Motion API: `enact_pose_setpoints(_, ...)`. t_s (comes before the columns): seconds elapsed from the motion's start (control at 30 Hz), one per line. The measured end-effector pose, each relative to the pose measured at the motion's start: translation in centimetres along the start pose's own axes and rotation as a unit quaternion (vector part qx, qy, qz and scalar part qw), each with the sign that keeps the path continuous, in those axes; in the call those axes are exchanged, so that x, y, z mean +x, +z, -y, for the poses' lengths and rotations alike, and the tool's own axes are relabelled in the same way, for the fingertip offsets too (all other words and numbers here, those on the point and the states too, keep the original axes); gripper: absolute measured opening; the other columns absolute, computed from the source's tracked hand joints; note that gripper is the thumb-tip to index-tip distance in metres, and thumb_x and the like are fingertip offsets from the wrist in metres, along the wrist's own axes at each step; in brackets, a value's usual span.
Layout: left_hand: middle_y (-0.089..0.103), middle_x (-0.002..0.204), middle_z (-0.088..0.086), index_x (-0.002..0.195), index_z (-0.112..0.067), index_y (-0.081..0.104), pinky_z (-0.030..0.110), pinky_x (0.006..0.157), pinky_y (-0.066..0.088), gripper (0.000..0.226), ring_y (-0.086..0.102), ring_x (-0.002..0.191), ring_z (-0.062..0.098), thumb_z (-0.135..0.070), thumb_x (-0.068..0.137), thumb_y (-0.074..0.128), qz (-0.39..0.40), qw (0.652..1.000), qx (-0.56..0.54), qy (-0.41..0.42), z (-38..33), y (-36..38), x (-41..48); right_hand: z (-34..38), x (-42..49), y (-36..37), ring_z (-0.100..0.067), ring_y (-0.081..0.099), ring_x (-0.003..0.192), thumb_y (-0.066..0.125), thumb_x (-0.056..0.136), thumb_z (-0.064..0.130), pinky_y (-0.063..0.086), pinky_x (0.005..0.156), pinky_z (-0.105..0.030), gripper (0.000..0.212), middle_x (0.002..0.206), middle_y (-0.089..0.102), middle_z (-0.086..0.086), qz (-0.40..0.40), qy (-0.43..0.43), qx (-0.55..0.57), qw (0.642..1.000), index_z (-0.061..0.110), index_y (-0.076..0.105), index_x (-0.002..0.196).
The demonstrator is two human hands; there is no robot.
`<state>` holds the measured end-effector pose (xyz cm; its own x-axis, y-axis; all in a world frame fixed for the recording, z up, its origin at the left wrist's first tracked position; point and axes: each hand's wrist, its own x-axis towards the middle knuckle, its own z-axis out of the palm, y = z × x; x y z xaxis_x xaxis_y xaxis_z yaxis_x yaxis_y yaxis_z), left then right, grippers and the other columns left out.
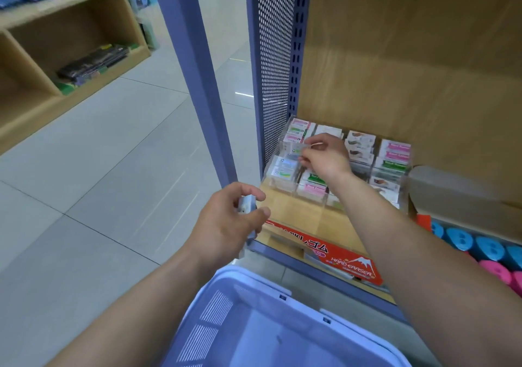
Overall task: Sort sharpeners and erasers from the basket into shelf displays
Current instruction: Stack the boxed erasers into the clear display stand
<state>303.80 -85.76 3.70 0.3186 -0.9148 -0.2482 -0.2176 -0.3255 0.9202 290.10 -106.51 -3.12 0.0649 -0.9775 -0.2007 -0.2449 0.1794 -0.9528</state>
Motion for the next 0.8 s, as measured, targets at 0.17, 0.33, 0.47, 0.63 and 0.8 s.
enact_pose_setpoints(0.17, 0.068, 0.070, 0.008, 0.099, -0.014, 0.065, 0.047, 0.064, 0.054, 0.013, 0.064, 0.058, 0.014, -0.016, 0.089, 0.074, -0.001, 1.000, -0.027, -0.015, -0.1, 0.1, 0.4, -1.0, 2.0, 1.5, -0.019, 0.073, 0.076, 0.071, 0.087, 0.013, 0.063, 0.076, -0.042, 0.009, 0.082, 0.074, 0.000, -0.040, -0.044, -0.111, 0.992, 0.021, 0.068, 0.090)
enact_pose_setpoints(0.33, 0.076, 0.078, 0.005, 0.101, -0.013, 0.063, 0.056, 0.075, 0.057, 0.023, 0.074, 0.084, 0.033, -0.022, 0.086, 0.078, -0.002, 0.999, -0.048, -0.022, -0.4, -0.1, 0.1, -0.8, 0.4, 0.7, -0.017, 0.067, 0.088, 0.070, 0.091, 0.020, 0.053, 0.078, -0.027, 0.018, 0.099, 0.073, -0.003, -0.041, -0.120, -0.231, 0.965, 0.014, 0.075, 0.107)
enact_pose_setpoints(0.47, 0.077, 0.084, 0.008, 0.101, -0.013, 0.062, 0.019, 0.049, 0.047, 0.027, 0.076, 0.085, 0.023, -0.028, 0.085, 0.079, -0.013, 0.997, -0.073, -0.030, -0.8, -0.2, -0.1, 1.0, -8.3, -1.6, -0.008, 0.063, 0.065, 0.062, 0.096, 0.013, 0.054, 0.064, -0.025, 0.014, 0.081, 0.070, 0.002, 0.055, -0.148, -0.087, 0.984, 0.020, 0.074, 0.094)
enact_pose_setpoints(0.63, 0.072, 0.083, 0.005, 0.102, -0.009, 0.058, 0.019, 0.043, 0.043, 0.030, 0.076, 0.089, 0.025, -0.026, 0.087, 0.077, -0.013, 0.994, -0.105, -0.025, -1.5, 0.5, -0.9, 1.6, -19.2, -3.6, -0.016, 0.067, 0.067, 0.078, 0.086, 0.012, 0.054, 0.062, -0.023, 0.014, 0.081, 0.069, 0.003, 0.156, -0.126, 0.002, 0.980, 0.020, 0.071, 0.094)
enact_pose_setpoints(0.8, 0.064, 0.083, 0.006, 0.102, -0.009, 0.061, 0.015, 0.042, 0.040, 0.027, 0.058, 0.054, 0.006, -0.024, 0.087, 0.078, 0.003, 0.998, -0.066, 0.011, -2.3, 2.1, -2.7, 2.2, -21.4, -3.8, -0.009, 0.066, 0.067, 0.087, 0.075, 0.009, 0.056, 0.068, -0.023, 0.021, 0.077, 0.074, -0.003, 0.122, -0.106, 0.027, 0.987, 0.008, 0.072, 0.090)
